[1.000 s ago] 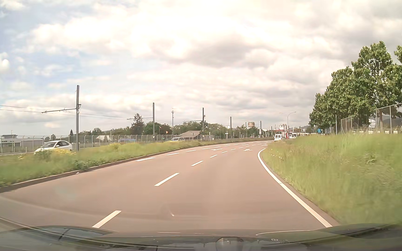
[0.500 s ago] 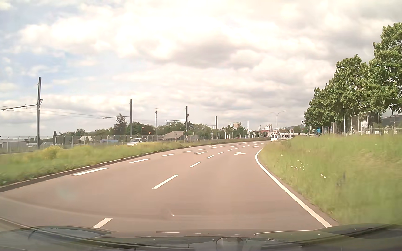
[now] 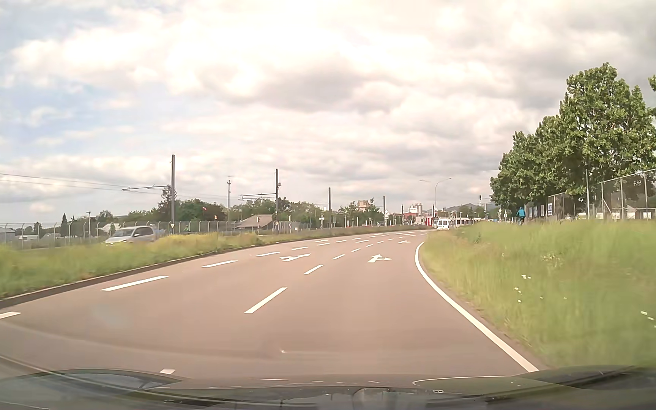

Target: Follow the waypoints while adhering to traffic rules and regulations

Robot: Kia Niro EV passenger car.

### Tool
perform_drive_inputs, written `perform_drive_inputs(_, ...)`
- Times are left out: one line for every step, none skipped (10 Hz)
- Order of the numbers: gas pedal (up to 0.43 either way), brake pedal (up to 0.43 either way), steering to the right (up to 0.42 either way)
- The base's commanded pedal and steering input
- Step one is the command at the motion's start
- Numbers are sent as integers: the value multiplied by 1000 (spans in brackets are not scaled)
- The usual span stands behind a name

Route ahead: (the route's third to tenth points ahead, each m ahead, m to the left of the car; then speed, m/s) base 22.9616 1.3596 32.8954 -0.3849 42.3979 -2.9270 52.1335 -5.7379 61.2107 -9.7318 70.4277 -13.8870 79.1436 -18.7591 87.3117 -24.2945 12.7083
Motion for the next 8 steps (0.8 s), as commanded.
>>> perform_drive_inputs(59,0,39)
perform_drive_inputs(59,0,39)
perform_drive_inputs(59,0,39)
perform_drive_inputs(67,0,38)
perform_drive_inputs(67,0,37)
perform_drive_inputs(67,0,35)
perform_drive_inputs(67,0,33)
perform_drive_inputs(79,0,32)
